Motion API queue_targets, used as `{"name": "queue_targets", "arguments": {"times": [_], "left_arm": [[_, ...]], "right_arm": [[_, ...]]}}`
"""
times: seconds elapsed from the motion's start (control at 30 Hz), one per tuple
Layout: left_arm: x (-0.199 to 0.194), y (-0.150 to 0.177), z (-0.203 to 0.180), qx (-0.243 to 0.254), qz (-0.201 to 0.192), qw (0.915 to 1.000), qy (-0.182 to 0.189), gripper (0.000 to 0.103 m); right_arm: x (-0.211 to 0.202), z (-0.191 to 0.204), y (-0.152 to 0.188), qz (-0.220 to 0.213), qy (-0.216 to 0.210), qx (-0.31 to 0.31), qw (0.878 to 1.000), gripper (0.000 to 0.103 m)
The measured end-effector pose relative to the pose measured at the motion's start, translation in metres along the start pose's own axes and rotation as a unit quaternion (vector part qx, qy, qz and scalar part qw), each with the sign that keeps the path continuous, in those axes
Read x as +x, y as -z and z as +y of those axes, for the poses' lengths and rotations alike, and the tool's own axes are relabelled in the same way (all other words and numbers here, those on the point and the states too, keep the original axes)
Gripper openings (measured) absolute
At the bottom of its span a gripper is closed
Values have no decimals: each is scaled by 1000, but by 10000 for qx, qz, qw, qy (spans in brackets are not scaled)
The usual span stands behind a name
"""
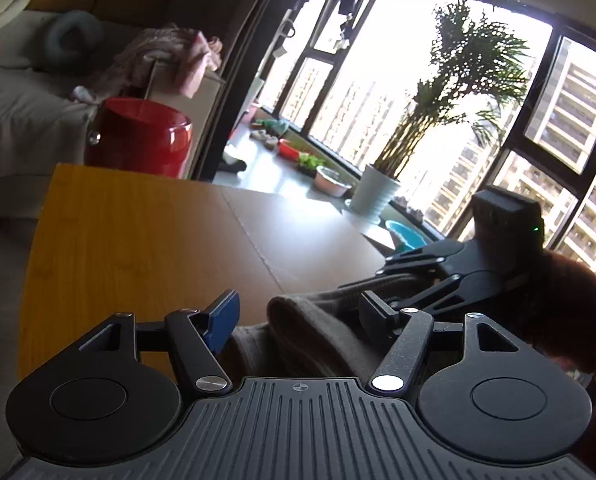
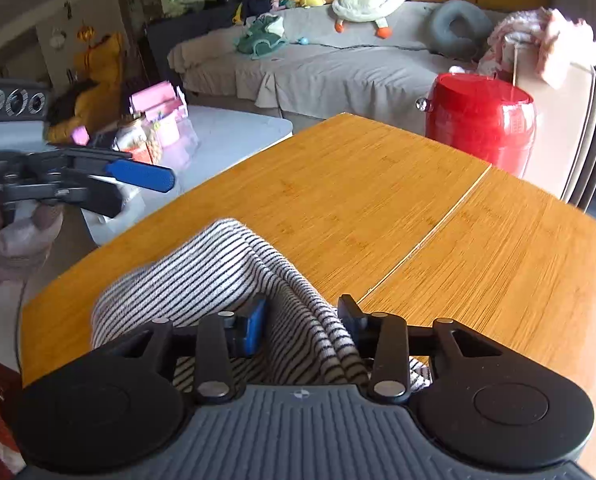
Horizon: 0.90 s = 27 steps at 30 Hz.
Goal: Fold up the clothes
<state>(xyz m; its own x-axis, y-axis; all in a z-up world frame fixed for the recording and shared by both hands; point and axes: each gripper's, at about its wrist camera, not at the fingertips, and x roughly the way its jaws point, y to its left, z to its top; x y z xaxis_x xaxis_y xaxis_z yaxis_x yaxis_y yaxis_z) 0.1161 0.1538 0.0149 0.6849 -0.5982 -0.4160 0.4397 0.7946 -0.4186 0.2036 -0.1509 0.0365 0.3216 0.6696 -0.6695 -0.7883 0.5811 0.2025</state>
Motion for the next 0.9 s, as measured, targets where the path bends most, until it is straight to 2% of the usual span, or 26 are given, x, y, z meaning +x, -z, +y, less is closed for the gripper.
{"name": "queue_targets", "arguments": {"times": [0.13,0.17,0.27,0.43,0.53,0.6,0.67,0.8,0.9], "left_arm": [[20,6,-32,266,210,9988,352,76],[26,11,-37,357,308,9983,347,76],[36,23,-45,525,479,9975,48,76],[25,25,-42,496,308,9981,-173,82],[20,26,-42,481,220,9984,-206,84],[21,28,-42,461,239,9984,-224,84],[21,32,-45,471,270,9983,-203,83],[17,36,-51,567,233,9981,-90,82],[21,36,-53,478,241,9985,113,82]], "right_arm": [[0,-8,3,-85,-93,258,9996,39],[-2,-7,2,-113,-98,288,9995,36],[-15,1,-6,-271,-243,243,9990,24],[-24,8,-19,-515,-906,89,9945,21],[5,-4,-12,-190,-728,221,9969,21],[26,-18,-6,-26,-611,432,9972,24],[30,-31,-5,-76,-761,748,9943,25],[26,-32,-2,-111,-722,748,9945,29],[24,-34,2,-150,-525,865,9948,46]]}}
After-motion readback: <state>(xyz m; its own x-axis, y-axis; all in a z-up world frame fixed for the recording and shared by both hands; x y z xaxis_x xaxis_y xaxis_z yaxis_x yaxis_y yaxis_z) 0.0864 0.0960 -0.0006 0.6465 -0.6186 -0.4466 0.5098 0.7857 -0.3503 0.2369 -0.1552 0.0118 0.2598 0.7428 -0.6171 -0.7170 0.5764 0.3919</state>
